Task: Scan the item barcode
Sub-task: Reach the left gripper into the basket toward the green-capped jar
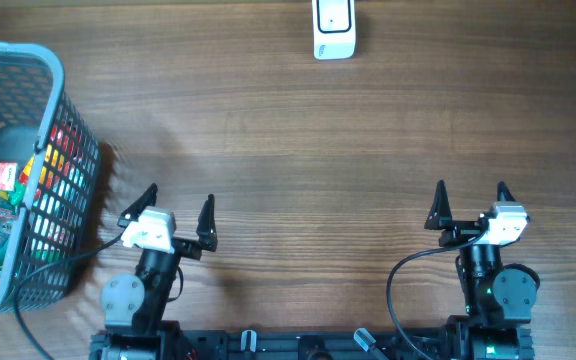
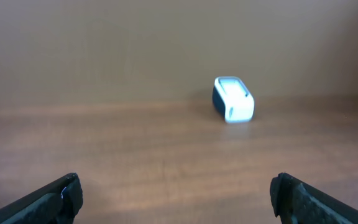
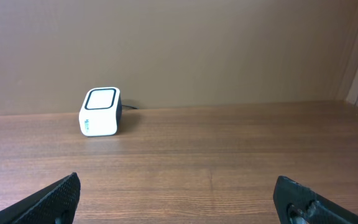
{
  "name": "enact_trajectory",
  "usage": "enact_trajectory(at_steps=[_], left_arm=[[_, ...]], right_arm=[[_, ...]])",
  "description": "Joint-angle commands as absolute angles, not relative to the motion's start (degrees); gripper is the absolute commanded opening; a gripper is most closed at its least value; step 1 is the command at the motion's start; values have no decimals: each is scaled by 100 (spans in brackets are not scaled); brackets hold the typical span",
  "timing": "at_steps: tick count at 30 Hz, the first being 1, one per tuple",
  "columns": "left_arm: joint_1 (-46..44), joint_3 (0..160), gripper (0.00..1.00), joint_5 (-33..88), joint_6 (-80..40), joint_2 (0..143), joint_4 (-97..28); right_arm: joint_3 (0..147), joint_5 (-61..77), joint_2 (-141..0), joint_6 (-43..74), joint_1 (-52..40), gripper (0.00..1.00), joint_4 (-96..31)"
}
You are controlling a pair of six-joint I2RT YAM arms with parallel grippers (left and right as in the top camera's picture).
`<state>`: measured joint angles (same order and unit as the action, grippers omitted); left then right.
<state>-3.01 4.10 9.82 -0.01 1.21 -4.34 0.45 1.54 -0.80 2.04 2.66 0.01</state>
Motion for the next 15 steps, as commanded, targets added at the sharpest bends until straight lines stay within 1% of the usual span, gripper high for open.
enact_trajectory(at_steps=[1,5,10,13,15], left_arm=[[-320,969,100,1107,86,152,-569],[-320,1490,100,1024,86,349,-928],[-320,2469,100,395,80,939,-1275],[-320,3376,100,-491,-552,1525,-1944],[-320,3981,100,-718,-720,1922,-2458]], right_arm=[[30,268,-102,152,231,100,14],[30,268,-102,150,231,100,14],[30,268,-102,152,231,100,14],[30,268,-102,152,231,100,14],[30,268,-102,152,231,100,14]])
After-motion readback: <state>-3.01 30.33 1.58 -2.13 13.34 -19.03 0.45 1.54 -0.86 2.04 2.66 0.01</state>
